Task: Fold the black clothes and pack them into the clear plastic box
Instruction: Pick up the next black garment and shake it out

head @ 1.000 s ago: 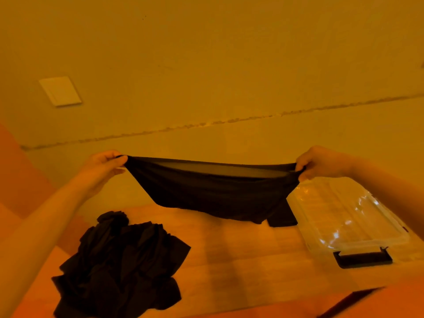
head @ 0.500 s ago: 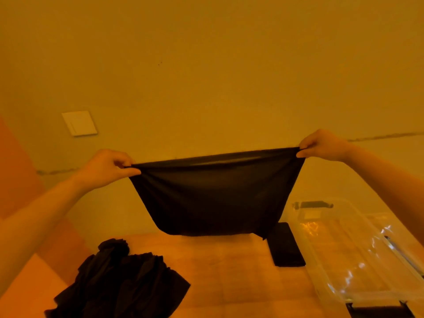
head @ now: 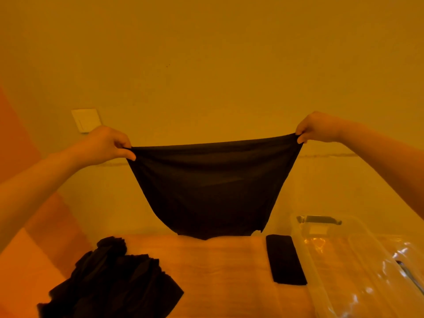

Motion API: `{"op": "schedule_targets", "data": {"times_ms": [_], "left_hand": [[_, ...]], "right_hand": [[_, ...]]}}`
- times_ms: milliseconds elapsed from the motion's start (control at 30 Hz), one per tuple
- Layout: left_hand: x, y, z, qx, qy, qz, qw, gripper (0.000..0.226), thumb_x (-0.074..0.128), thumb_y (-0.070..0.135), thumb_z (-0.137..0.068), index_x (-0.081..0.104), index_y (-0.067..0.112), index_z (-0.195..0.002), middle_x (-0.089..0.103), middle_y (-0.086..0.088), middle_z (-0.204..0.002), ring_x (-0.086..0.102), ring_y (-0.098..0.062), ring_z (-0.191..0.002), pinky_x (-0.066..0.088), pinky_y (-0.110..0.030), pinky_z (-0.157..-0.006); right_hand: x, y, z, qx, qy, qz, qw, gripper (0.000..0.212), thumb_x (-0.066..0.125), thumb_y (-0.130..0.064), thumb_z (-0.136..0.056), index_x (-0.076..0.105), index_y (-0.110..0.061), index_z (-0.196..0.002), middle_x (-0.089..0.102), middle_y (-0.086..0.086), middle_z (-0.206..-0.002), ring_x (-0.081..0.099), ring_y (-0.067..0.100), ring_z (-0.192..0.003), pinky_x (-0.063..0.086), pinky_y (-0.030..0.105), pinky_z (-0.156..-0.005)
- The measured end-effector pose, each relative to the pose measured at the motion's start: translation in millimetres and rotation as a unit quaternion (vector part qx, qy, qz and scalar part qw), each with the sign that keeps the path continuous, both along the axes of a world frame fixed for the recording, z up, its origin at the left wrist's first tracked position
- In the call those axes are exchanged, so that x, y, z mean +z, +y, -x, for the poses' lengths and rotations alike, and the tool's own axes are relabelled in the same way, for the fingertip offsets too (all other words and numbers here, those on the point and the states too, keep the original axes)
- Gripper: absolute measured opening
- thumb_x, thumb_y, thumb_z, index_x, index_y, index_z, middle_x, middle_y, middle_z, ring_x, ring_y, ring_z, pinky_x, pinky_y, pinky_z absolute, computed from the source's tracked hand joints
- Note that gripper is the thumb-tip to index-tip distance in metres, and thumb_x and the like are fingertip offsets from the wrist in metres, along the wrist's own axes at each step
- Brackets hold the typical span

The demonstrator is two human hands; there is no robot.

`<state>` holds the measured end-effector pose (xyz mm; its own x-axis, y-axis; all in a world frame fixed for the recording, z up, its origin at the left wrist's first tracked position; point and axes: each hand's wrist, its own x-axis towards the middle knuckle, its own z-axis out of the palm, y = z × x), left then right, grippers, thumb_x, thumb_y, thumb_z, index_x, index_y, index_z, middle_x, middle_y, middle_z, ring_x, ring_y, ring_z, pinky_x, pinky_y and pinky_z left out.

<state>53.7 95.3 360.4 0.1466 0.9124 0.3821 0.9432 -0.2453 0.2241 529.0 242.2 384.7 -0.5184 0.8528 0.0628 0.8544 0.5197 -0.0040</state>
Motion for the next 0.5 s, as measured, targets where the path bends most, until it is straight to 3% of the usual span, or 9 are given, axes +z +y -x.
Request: {"op": "schedule_targets", "data": {"times_ms": [100,200,267,400,500], "left_hand": [[4.8,2.2,-4.8,0.007,-0.039,0.021,0.999,0.019,0.078,0.011,-0.067,0.062,0.017,-0.058,0.065,-0.016,-0.071,0.057,-0.020,-0.066,0.045,-0.041,-0.069],[2.7,1.4,-2.9,-0.005,-0.016,0.062,0.998,0.016,0.075,0.028,-0.060,0.063,0.020,-0.056,0.065,-0.012,-0.069,0.057,-0.017,-0.067,0.046,-0.043,-0.066],[0.6,1.1,-2.7,-0.007,0.021,0.096,0.995,0.016,0.073,0.032,-0.062,0.063,0.021,-0.056,0.064,-0.009,-0.070,0.057,-0.014,-0.071,0.045,-0.041,-0.064],[-2.1,2.0,-5.4,-0.038,0.084,0.123,0.988,0.028,0.076,0.023,-0.070,0.056,0.036,-0.055,0.063,-0.002,-0.071,0.055,-0.009,-0.080,0.042,-0.026,-0.062],[-4.7,1.0,-9.7,-0.070,0.066,0.117,0.988,0.005,0.074,0.016,-0.073,0.073,0.020,-0.072,0.063,0.009,-0.072,0.057,0.001,-0.079,0.040,-0.014,-0.063]], "right_hand": [[2.4,10.4,-0.5,0.008,0.015,0.003,1.000,0.032,0.062,-0.008,-0.086,0.055,-0.020,-0.058,0.054,-0.007,-0.060,0.049,0.004,-0.062,0.035,0.018,-0.059],[1.6,16.6,-1.6,0.004,0.020,0.008,1.000,0.010,0.059,-0.004,-0.088,0.068,-0.006,-0.086,0.055,-0.007,-0.062,0.052,0.004,-0.061,0.036,0.013,-0.060],[-1.4,19.2,-1.4,0.006,-0.002,0.010,1.000,0.017,0.056,-0.002,-0.089,0.069,-0.003,-0.100,0.056,-0.003,-0.069,0.051,0.006,-0.061,0.036,0.013,-0.059],[-6.7,25.1,0.3,0.017,-0.065,0.026,0.997,0.029,0.048,0.003,-0.091,0.066,-0.006,-0.113,0.055,0.002,-0.091,0.048,0.009,-0.074,0.038,0.011,-0.062],[-8.2,29.4,2.7,0.015,-0.090,0.033,0.995,0.027,0.049,0.001,-0.092,0.065,-0.005,-0.113,0.059,0.008,-0.098,0.049,0.015,-0.084,0.041,0.022,-0.074]]}}
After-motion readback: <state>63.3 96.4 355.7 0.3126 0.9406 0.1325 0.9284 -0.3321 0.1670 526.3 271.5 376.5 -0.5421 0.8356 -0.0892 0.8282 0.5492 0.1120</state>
